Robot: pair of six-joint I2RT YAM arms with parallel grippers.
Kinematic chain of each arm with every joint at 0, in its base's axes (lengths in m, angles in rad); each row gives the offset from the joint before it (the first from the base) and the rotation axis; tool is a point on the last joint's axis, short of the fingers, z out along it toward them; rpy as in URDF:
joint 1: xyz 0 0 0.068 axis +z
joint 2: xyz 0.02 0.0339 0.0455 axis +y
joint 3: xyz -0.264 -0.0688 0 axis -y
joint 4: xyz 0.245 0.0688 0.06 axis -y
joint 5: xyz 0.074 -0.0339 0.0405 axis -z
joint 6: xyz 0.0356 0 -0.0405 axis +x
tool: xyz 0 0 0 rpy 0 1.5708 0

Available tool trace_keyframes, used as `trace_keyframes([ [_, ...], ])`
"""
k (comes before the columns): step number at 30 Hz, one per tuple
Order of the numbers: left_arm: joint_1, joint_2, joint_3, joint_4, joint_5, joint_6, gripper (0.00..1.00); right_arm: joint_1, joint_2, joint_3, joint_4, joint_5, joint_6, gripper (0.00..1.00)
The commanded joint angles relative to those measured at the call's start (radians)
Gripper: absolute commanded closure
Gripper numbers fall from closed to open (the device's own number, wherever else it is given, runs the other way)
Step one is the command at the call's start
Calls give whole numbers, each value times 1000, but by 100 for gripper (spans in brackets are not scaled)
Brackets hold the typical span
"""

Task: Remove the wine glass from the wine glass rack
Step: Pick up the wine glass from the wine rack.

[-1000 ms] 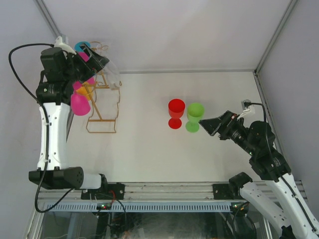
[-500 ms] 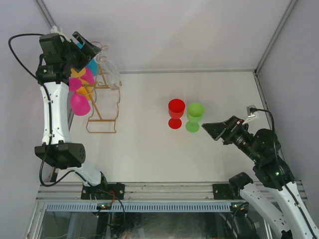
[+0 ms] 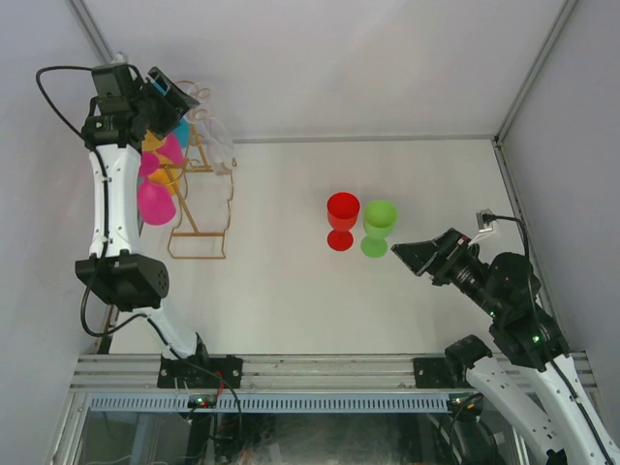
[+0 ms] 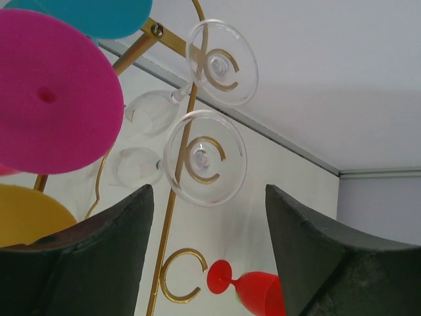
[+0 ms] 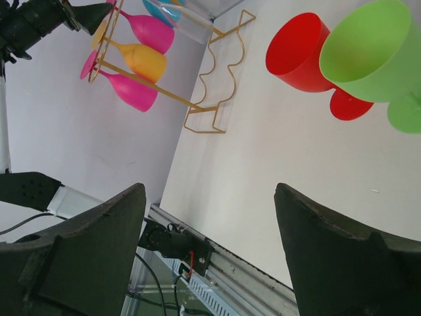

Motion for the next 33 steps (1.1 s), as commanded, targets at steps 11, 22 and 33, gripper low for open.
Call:
trace_keyframes([
  [11, -4, 73, 113, 12, -34, -59, 33, -1, -3, -13, 12, 35, 0, 21],
  [22, -12, 99, 111, 29, -7, -82, 43, -2, 4, -18, 21, 44, 0, 21],
  [33, -15, 101, 108, 48, -6, -109, 48, -2, 4, -17, 3, 51, 2, 21],
])
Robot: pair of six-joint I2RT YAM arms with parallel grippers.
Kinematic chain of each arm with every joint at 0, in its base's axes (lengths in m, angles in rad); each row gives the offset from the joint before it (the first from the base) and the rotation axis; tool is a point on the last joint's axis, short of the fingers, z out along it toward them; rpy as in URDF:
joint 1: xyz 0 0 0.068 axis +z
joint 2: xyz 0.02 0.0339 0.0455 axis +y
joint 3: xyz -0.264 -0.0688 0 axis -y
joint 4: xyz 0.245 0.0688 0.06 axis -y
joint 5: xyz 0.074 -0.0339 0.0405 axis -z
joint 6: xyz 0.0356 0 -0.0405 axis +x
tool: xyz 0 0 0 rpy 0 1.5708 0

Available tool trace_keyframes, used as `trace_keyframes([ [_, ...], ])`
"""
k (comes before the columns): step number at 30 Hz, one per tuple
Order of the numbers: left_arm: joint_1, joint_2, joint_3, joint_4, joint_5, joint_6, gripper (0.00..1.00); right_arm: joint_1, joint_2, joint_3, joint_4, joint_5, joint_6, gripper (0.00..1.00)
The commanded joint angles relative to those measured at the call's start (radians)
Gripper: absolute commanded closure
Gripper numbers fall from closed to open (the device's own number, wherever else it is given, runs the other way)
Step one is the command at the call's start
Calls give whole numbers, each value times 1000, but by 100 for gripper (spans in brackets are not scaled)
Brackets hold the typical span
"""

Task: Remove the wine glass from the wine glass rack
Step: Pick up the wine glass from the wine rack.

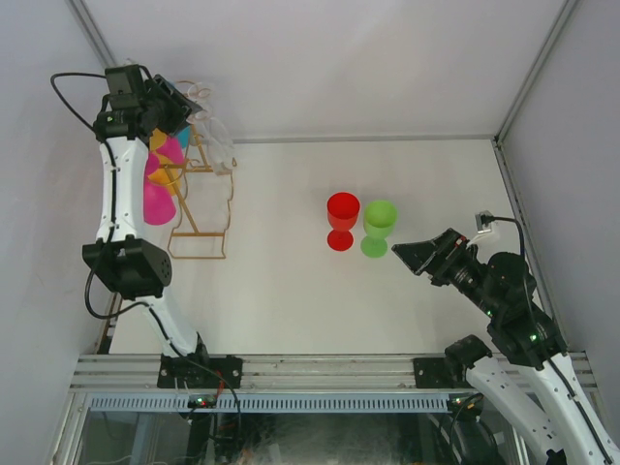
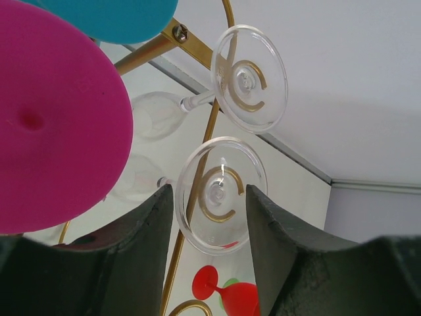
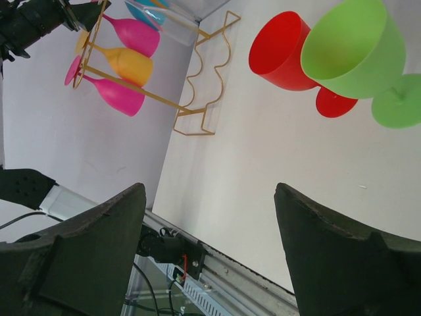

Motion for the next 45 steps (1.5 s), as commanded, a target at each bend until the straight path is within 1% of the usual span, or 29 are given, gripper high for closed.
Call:
trace_keyframes([
  [1, -4, -6, 54, 45, 5, -24, 48, -2, 3, 2, 16, 16, 1, 21],
  [7, -5, -7, 36, 48, -10, -31, 53, -3, 3, -4, 2, 26, -9, 21],
  [12, -5, -9, 35, 51, -17, -27, 60, -3, -1, -12, -4, 24, -5, 21],
  [15, -5, -8, 35, 51, -20, -29, 60, -3, -2, -13, -2, 23, -5, 21],
  [19, -5, -6, 32, 55, -19, -32, 68, -2, -5, -13, -4, 24, -6, 21],
  [25, -5, -14, 15, 73, -17, -49, 74, -3, -5, -13, -7, 25, -5, 21],
  [27, -4, -20, 2, 81, -18, -55, 78, -2, -6, -13, -7, 24, -5, 21],
  [33, -2, -53, -64, 147, 10, -110, 84, -3, -10, -13, -9, 24, 3, 21],
  [36, -1, -59, -91, 190, 49, -156, 91, -2, -13, -13, -3, 19, 10, 21],
  [39, -1, -66, -107, 205, 58, -175, 94, -2, -17, -13, 0, 23, 15, 21],
  [41, 0, -76, -129, 221, 64, -185, 98, -2, -21, -14, -1, 25, 15, 21],
  [45, -1, -107, -176, 267, 69, -209, 100, -3, -20, -13, -3, 26, 15, 21],
])
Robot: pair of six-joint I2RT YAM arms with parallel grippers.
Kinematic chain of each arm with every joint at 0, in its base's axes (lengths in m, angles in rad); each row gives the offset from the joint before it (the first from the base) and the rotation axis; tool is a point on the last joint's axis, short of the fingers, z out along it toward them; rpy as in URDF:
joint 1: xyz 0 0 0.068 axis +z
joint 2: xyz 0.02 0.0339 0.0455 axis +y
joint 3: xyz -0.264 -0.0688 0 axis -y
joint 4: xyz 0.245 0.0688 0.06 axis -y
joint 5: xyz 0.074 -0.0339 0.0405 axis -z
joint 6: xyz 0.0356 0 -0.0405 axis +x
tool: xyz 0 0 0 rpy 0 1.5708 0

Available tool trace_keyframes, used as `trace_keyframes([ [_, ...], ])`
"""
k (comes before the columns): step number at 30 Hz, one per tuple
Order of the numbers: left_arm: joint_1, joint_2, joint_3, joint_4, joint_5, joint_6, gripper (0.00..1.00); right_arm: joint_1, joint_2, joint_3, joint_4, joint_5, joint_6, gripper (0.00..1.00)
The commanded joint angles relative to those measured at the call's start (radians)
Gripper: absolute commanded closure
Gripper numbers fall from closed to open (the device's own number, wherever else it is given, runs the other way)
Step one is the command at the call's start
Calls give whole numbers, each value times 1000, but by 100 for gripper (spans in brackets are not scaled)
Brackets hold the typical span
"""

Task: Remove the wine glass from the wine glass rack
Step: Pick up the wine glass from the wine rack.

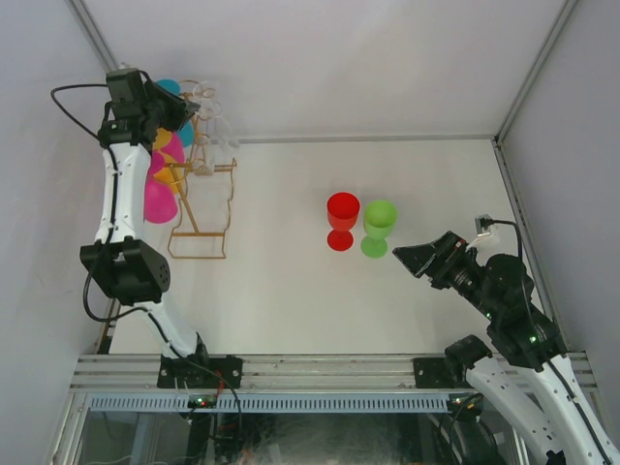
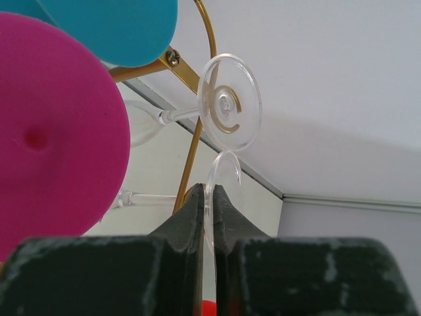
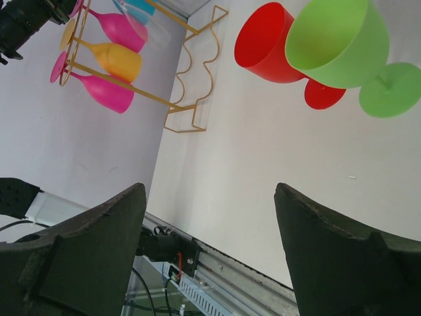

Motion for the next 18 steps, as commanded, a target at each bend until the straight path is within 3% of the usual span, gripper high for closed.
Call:
trace_keyframes([
  [1, -2, -71, -53, 82, 35, -43, 100, -3, -4, 1, 34, 8, 11, 21],
  [18, 8, -140, -132, 149, 44, -96, 100, -3, -10, 1, 20, 17, 17, 21],
])
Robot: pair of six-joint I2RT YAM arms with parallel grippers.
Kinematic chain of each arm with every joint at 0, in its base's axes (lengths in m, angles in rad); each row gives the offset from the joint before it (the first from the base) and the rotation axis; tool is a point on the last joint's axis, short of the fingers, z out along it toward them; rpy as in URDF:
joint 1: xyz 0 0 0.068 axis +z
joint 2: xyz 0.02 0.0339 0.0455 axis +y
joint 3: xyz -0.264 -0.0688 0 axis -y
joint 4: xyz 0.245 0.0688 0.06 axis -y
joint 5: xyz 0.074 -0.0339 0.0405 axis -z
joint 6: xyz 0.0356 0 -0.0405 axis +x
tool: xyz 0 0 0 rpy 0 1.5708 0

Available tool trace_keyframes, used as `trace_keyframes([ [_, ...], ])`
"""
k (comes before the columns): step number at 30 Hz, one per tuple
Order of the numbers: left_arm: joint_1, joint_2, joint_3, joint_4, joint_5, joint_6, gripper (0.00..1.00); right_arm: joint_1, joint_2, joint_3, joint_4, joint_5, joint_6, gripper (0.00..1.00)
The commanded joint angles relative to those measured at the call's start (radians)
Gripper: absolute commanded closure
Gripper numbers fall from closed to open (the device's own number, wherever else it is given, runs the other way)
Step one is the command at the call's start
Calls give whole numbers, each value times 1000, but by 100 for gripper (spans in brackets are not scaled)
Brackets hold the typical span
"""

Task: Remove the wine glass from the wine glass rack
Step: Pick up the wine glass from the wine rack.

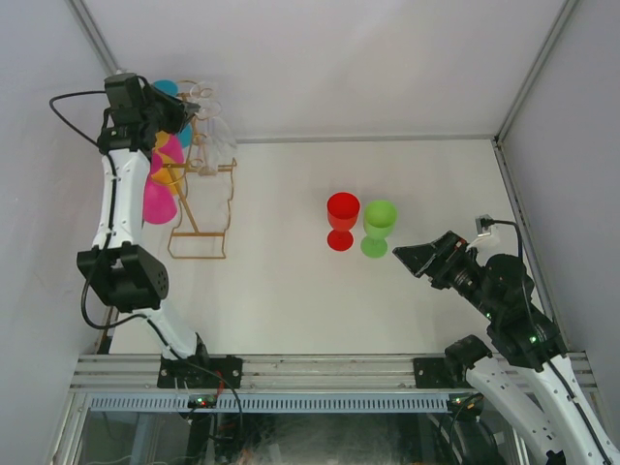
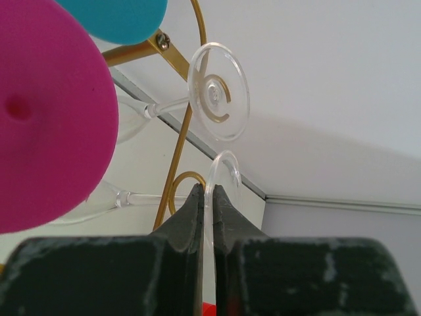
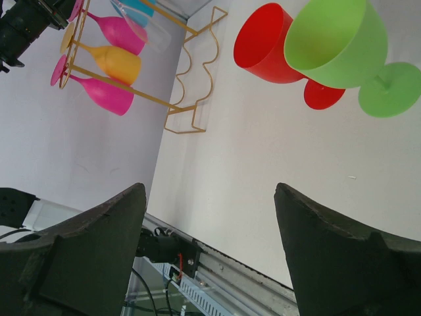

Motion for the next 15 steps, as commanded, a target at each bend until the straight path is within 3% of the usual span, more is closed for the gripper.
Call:
trace_keyframes([
  [1, 3, -89, -39, 73, 24, -24, 100, -2, -10, 2, 23, 13, 14, 21],
  [15, 5, -111, -62, 100, 31, -38, 100, -3, -42, 1, 28, 36, -9, 21],
])
